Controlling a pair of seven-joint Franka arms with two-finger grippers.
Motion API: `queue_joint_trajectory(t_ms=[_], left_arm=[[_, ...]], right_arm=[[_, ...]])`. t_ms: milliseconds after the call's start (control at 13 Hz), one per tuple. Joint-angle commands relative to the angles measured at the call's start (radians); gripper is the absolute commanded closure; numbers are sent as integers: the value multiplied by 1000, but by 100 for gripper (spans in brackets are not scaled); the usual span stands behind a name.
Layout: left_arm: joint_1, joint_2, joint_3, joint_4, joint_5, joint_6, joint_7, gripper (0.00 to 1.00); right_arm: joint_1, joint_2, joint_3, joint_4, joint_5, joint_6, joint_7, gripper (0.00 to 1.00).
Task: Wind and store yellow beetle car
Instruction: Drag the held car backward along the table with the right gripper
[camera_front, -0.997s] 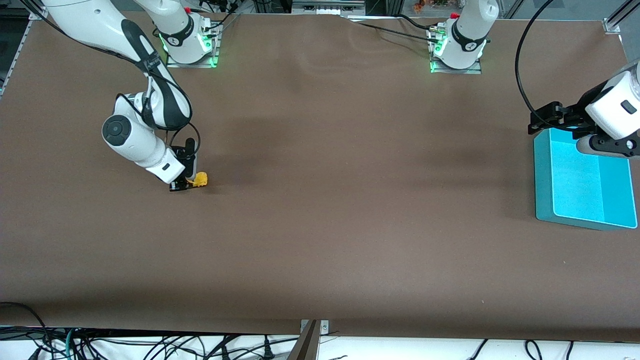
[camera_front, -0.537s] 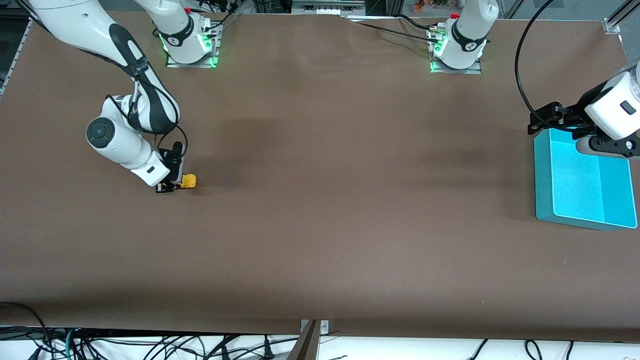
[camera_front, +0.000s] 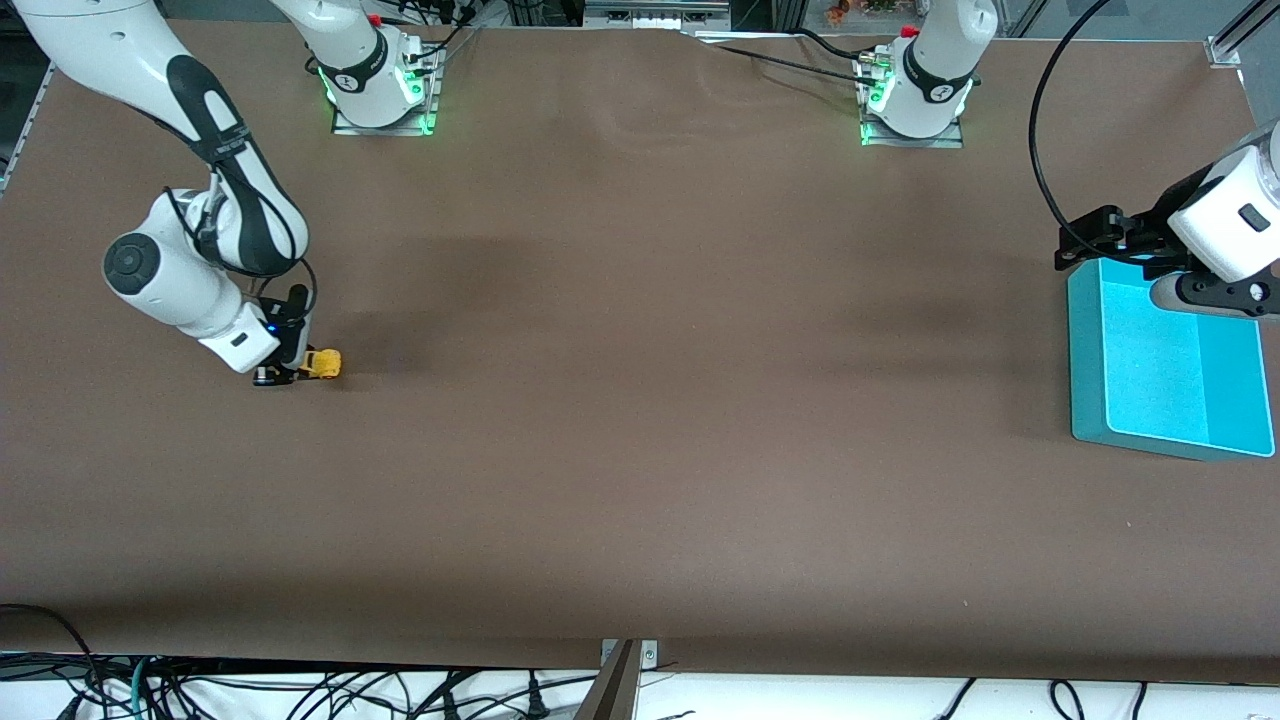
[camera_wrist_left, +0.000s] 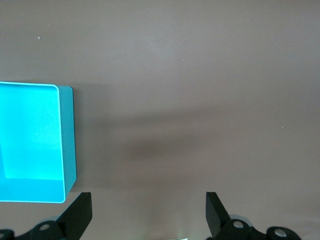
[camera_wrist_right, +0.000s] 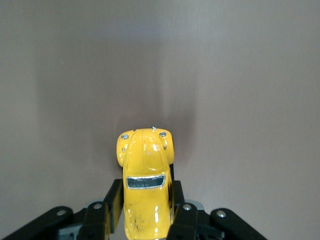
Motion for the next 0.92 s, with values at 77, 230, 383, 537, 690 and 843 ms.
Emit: queue_joint_trajectory(t_ms=[77,230,383,537,690,843], left_arm=[[3,5,-1,16,21,-8,23,0],[2,5,-1,16,19,-8,21,0],[2,5,-1,18,19,-8,21,0],[2,5,-1,18,19,-8,21,0],[2,5,-1,16,19,-8,23,0],[2,5,-1,18,19,-8,23,0]], right_arm=[[-103,48,-18,-17,5,-2,-114,100],[-125,58,-18,-14,5,-4,-125,100],[-125,56,-15,-10,6,-18,-119,99],[-125,55,-4,9,5,-41,-116,89],[-125,53,10,24,5,-64,-117,76],[-123,52,31,26,5,-67,-119,47]])
